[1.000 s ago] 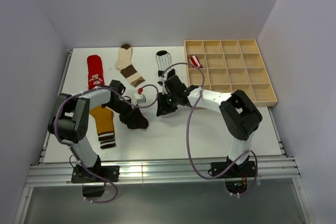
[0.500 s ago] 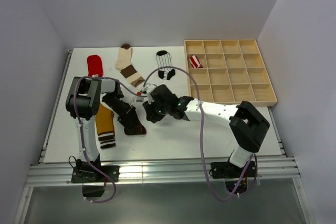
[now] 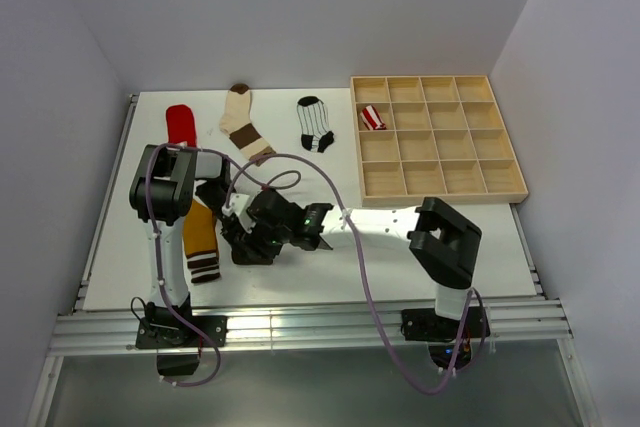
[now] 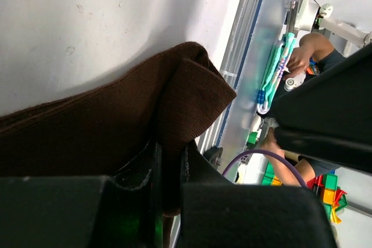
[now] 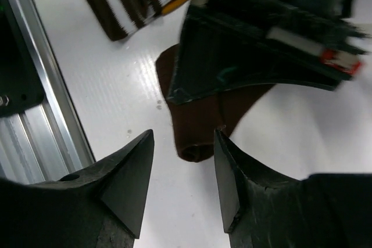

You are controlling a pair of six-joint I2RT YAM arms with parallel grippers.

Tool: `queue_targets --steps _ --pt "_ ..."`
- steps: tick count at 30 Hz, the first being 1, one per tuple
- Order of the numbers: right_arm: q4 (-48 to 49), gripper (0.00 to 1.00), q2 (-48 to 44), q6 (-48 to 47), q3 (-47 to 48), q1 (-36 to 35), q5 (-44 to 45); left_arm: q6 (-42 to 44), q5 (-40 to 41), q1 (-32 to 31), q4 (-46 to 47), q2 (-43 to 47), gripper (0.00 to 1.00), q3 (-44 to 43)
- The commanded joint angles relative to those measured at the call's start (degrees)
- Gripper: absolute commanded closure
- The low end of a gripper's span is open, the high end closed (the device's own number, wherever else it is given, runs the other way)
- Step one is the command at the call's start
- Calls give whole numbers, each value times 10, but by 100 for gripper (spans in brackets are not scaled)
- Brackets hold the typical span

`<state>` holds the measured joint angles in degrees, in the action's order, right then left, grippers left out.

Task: Roll the socks
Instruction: Roll the sock at the center of the board.

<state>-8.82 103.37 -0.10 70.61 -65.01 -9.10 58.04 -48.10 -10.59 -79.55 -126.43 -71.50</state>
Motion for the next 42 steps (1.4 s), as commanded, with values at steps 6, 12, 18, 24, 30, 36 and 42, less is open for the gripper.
queue_targets --steps 6,12,18,24,30,36,42 --pt "-24 43 43 -53 45 -30 42 40 48 -2 40 -14 100 -9" --pt "-30 41 66 -69 56 -41 80 43 48 -2 36 -15 100 -12" --pt "-34 40 82 -76 64 -46 90 44 45 -2 29 -20 100 -18" --pt "-30 41 95 -76 73 -54 89 47 44 -4 24 -22 100 -21" --pt "-37 51 116 -73 82 -54 109 50 45 -7 22 -18 100 -19" --pt "-45 90 126 -69 72 -55 117 52 41 -7 17 -9 99 -27" --pt "-44 98 121 -64 52 -55 117 31 20 1 11 12 82 -70"
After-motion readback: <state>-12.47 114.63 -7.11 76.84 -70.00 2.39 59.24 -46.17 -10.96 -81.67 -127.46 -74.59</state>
